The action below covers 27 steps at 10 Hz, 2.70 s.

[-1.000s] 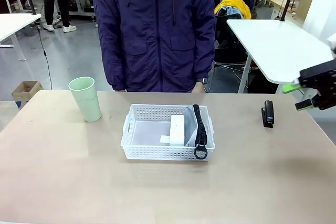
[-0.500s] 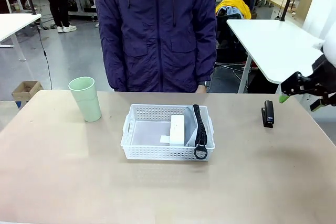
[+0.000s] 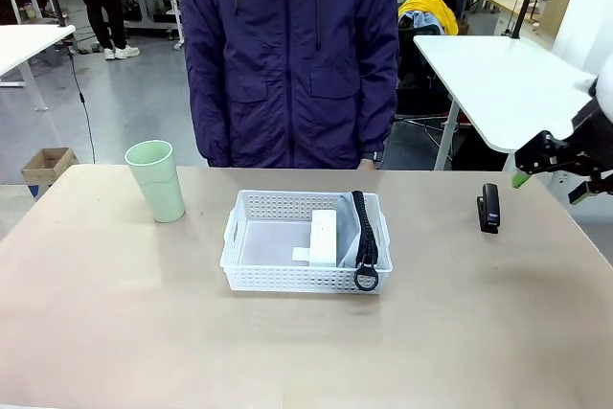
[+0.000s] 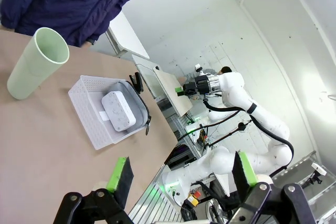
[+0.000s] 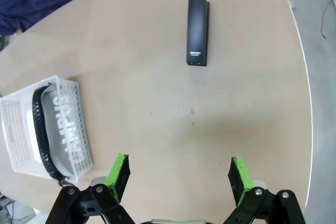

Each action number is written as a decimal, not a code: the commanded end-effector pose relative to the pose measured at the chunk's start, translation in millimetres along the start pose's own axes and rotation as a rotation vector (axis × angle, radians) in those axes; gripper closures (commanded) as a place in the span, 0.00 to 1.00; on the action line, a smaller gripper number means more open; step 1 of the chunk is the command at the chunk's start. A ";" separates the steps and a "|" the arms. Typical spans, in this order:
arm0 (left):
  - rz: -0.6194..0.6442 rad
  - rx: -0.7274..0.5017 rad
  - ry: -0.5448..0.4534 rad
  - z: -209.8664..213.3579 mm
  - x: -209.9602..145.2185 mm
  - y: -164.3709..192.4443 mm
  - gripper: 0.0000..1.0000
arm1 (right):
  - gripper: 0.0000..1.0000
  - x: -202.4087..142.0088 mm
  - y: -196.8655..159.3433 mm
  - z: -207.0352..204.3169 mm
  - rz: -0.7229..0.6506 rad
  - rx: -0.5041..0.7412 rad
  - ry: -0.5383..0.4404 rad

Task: Efficiently arrange items inside the basket to fit them all.
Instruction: Pick up the Stapler and place it inside the Organizing basket.

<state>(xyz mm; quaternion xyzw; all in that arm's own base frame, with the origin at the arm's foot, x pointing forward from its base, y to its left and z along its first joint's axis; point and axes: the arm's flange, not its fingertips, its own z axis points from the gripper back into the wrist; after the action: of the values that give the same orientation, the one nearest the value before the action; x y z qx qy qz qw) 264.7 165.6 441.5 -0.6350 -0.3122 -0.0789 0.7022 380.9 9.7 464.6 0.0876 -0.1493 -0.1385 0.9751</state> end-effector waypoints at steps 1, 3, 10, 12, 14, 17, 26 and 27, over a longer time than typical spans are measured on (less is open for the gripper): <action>-0.022 -0.015 -0.009 -0.6 -0.2 -1.9 0.00 | 0.00 32.1 13.0 -15.8 -0.055 -0.076 0.001; -0.022 -0.015 -0.009 -0.6 -0.2 -1.9 0.00 | 0.00 58.7 18.6 -34.6 -0.054 -0.102 0.019; -0.022 -0.015 -0.009 -0.6 -0.2 -1.9 0.00 | 0.00 139.1 26.6 -149.3 -0.043 -0.233 0.120; -0.022 -0.015 -0.009 -0.6 -0.2 -1.9 0.00 | 0.00 152.0 21.3 -177.3 -0.051 -0.252 0.171; -0.022 -0.015 -0.009 -0.6 -0.2 -1.9 0.00 | 0.00 157.1 18.1 -194.3 -0.005 -0.262 0.199; -0.022 -0.015 -0.009 -0.6 -0.2 -1.9 0.00 | 0.00 160.5 12.0 -209.8 0.003 -0.230 0.258; -0.022 -0.015 -0.009 -0.6 -0.2 -1.9 0.00 | 0.58 159.3 10.5 -218.8 -0.041 -0.225 0.331; -0.022 -0.015 -0.009 -0.6 -0.2 -1.9 0.00 | 1.00 158.9 10.4 -219.2 -0.040 -0.230 0.331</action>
<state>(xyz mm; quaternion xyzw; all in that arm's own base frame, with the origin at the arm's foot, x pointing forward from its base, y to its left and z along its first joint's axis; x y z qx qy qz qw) 264.7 165.6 441.5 -0.6351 -0.3121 -0.0789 0.7021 591.6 2.0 300.6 -0.0028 0.0263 -0.1576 0.9871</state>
